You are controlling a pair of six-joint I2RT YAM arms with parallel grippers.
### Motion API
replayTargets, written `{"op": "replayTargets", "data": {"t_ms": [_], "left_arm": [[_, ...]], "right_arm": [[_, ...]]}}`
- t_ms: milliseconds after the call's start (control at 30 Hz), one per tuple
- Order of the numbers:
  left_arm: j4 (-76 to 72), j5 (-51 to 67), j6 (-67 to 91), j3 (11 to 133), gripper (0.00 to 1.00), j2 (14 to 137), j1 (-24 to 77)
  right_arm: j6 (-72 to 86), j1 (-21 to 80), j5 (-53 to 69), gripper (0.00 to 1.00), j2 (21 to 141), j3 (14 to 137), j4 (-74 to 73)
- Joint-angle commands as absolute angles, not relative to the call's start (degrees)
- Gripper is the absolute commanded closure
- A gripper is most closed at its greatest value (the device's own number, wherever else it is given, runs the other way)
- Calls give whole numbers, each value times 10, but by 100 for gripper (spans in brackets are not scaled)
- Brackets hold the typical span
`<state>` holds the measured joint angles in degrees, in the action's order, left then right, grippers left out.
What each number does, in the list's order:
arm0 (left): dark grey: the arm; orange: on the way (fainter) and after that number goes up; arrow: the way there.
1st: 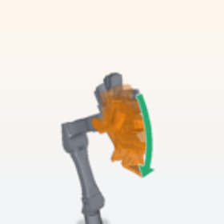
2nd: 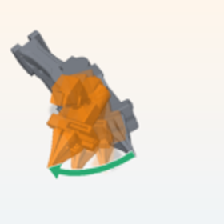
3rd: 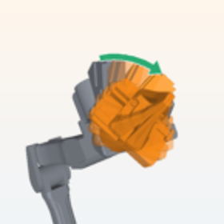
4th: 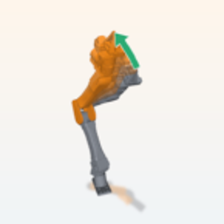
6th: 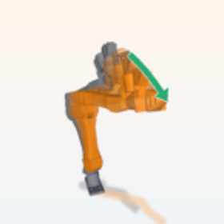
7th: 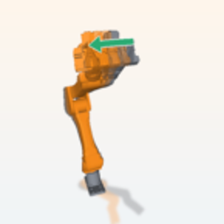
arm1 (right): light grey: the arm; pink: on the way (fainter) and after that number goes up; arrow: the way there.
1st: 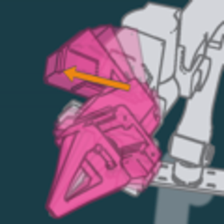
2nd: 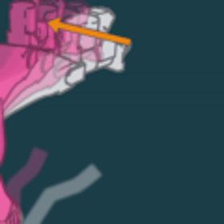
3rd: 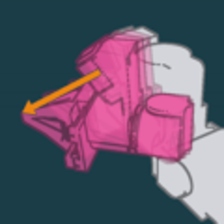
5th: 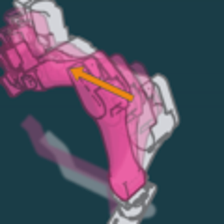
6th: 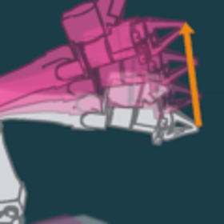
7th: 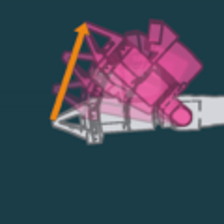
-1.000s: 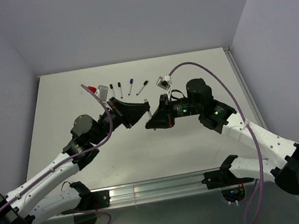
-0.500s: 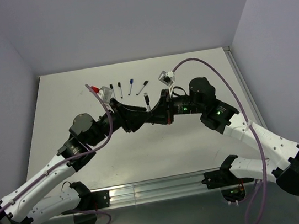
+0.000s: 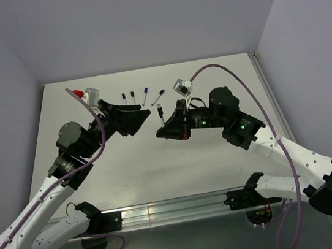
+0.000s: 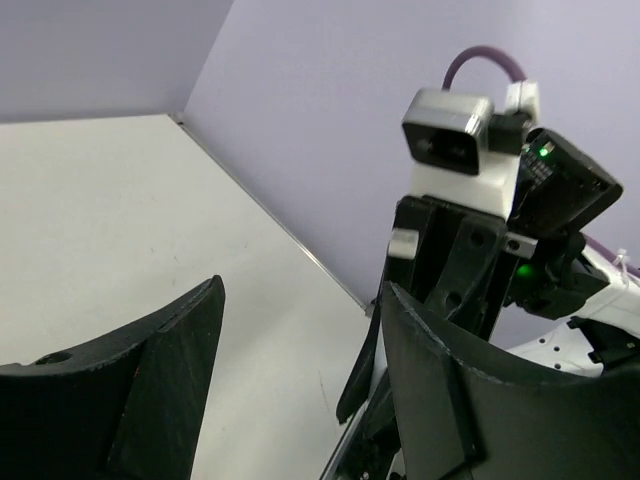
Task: Insert the pens into the pen caps
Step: Press the pen cap onto the pen.
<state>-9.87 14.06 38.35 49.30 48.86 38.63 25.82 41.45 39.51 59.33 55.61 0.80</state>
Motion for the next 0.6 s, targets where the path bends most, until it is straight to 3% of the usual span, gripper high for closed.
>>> {"op": "replayTargets", "data": {"t_ms": [0,567], "left_arm": [[-122,182,380,536,31,490,367],[-210,306,428,546,31,550,355]], "right_arm": [[238,431,385,100,591,591,18],[231,460,376,100,613,602,7]]}}
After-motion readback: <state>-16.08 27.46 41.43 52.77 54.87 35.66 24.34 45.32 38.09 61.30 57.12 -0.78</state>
